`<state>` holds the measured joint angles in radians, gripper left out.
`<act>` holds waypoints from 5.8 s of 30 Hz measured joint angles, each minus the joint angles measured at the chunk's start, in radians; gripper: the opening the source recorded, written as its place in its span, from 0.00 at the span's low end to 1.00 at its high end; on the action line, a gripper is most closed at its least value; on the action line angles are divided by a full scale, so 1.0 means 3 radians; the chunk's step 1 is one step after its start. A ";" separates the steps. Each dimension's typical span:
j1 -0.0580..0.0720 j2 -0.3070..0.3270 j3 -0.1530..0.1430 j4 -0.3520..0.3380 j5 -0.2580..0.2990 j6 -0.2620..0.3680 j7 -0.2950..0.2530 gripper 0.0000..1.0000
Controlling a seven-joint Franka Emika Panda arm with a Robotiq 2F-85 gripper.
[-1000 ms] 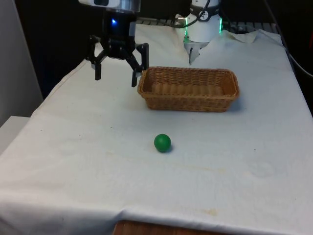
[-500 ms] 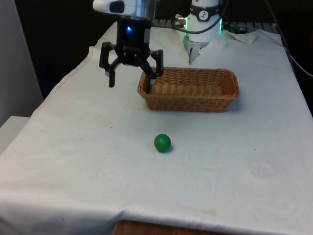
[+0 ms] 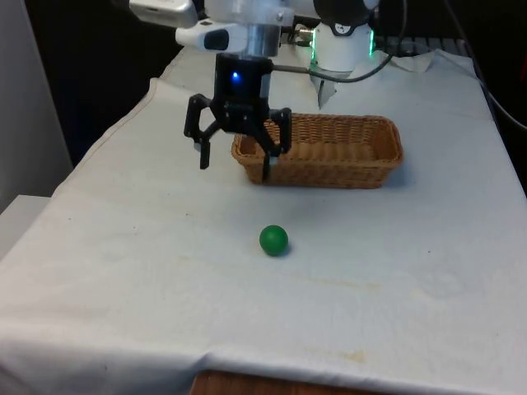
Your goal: Pick up the ball and place it into the basket.
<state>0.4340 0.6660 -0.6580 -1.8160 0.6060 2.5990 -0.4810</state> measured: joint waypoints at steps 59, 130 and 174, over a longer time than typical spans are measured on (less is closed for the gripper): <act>-0.0133 0.0983 0.0197 0.0797 0.1043 -0.0150 -0.0183 0.62; 0.0190 -0.0987 0.0070 -0.0780 0.0160 0.0050 -0.0203 0.00; 0.0173 -0.2087 0.0333 -0.2050 -0.0153 0.0470 -0.0450 0.00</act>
<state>0.4860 0.0400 -0.5580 -2.4310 0.5600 2.7400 -0.6160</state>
